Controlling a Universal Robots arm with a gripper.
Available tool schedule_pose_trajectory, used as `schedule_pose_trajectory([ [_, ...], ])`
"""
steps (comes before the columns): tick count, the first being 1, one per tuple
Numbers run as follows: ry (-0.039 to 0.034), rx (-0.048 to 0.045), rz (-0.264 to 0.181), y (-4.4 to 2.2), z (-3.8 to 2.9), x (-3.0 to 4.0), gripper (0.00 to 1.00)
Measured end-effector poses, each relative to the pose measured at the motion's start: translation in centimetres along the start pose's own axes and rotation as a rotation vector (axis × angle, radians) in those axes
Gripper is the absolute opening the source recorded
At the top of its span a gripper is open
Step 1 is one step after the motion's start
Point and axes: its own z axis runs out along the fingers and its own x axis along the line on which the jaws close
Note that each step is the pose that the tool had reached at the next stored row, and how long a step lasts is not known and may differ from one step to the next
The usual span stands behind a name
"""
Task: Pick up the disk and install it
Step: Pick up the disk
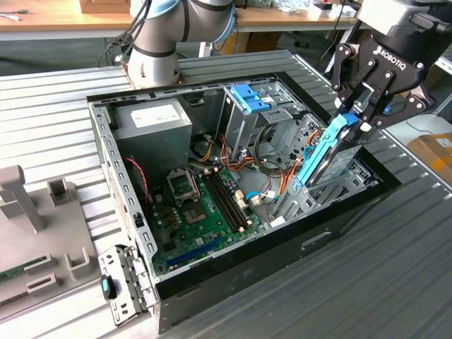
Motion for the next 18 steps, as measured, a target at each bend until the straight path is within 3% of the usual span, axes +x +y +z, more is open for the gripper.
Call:
schedule_pose_trajectory([
  [4, 0.0001, 0.0000, 0.000, -0.01, 1.01, -0.01, 0.37],
  [12, -0.0012, 0.0028, -0.002, -0.02, 1.66, 0.08, 0.37],
  [16, -0.0010, 0.0028, -0.002, -0.02, 1.67, 0.08, 0.37],
  [18, -0.0010, 0.0028, -0.002, -0.02, 1.68, 0.08, 0.44],
])
